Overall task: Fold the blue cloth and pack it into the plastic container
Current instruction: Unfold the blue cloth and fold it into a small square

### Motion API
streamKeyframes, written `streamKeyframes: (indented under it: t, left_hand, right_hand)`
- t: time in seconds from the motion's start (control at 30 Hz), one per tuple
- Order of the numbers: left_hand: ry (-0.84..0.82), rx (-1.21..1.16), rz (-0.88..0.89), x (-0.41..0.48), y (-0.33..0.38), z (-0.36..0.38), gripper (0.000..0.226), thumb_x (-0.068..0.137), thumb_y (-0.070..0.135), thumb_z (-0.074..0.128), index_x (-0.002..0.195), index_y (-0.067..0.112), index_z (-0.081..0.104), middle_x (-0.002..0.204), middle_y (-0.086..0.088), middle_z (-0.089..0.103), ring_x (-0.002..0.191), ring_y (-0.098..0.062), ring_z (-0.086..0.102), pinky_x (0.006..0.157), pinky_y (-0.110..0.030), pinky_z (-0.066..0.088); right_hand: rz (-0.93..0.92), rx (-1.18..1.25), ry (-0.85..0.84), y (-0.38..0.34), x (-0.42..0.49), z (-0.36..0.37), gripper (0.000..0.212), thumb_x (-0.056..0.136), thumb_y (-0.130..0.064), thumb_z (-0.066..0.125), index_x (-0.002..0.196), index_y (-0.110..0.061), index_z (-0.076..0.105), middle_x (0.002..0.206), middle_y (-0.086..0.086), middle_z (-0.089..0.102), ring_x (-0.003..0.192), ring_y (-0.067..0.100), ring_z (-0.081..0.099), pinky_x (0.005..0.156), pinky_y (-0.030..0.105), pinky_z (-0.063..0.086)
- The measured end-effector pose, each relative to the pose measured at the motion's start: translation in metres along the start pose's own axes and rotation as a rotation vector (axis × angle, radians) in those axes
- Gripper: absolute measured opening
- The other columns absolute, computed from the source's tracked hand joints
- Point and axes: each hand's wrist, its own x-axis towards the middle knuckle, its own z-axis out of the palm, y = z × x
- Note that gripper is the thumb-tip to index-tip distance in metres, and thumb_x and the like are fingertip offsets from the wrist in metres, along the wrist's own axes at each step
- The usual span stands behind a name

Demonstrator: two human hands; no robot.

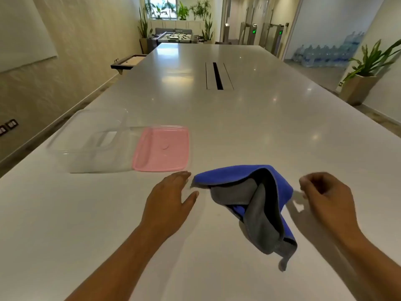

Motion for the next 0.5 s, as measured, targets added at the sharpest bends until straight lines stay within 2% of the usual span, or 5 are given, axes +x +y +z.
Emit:
streamKeyframes:
  t: [0.1, 0.23, 0.3, 0.4, 0.5]
  left_hand:
    - [0.046, -0.024, 0.083, 0.008, 0.009, 0.001, 0.051, 0.086, 0.040, 0.064, 0.134, 0.026, 0.052, 0.131, 0.006, 0.060, 0.118, -0.015, 0.056, 0.096, -0.026, 0.038]
    - [0.037, 0.065, 0.159, 0.020, 0.023, 0.002, 0.027, 0.082, 0.030, 0.066, 0.109, 0.029, 0.064, 0.103, 0.012, 0.066, 0.085, -0.009, 0.057, 0.072, -0.019, 0.038]
    - [0.042, 0.097, 0.150, 0.023, 0.025, 0.002, 0.015, 0.086, 0.027, 0.062, 0.100, 0.026, 0.069, 0.094, 0.012, 0.064, 0.077, -0.010, 0.054, 0.065, -0.023, 0.041]
    - [0.073, 0.098, 0.142, 0.027, 0.029, -0.003, 0.015, 0.090, 0.021, 0.054, 0.090, 0.026, 0.068, 0.087, 0.011, 0.062, 0.076, -0.013, 0.056, 0.064, -0.028, 0.045]
    - [0.134, 0.016, 0.107, 0.035, 0.034, -0.020, 0.014, 0.092, 0.023, 0.049, 0.091, 0.029, 0.062, 0.085, 0.012, 0.061, 0.072, -0.009, 0.054, 0.058, -0.020, 0.037]
  right_hand:
    - [0.020, -0.038, -0.141, -0.007, -0.031, -0.006, 0.027, 0.085, -0.048, 0.066, 0.070, -0.026, 0.066, 0.061, -0.006, 0.069, 0.053, 0.008, 0.064, 0.049, 0.025, 0.045]
    - [0.093, -0.294, -0.387, -0.024, -0.059, -0.003, 0.055, 0.060, -0.085, 0.058, 0.072, -0.032, 0.063, 0.059, -0.015, 0.069, 0.053, 0.007, 0.063, 0.052, 0.023, 0.046]
    - [0.082, -0.425, -0.396, -0.025, -0.061, -0.002, 0.051, 0.059, -0.083, 0.056, 0.074, -0.034, 0.059, 0.062, -0.011, 0.068, 0.056, 0.007, 0.062, 0.055, 0.025, 0.049]
    - [0.096, -0.463, -0.372, -0.025, -0.054, 0.001, 0.025, 0.070, -0.058, 0.062, 0.073, -0.034, 0.058, 0.066, -0.009, 0.066, 0.061, 0.007, 0.062, 0.060, 0.027, 0.053]
    - [0.079, -0.397, -0.290, -0.027, -0.035, -0.012, 0.009, 0.076, -0.038, 0.068, 0.071, -0.034, 0.063, 0.059, -0.009, 0.067, 0.057, 0.006, 0.063, 0.053, 0.025, 0.047]
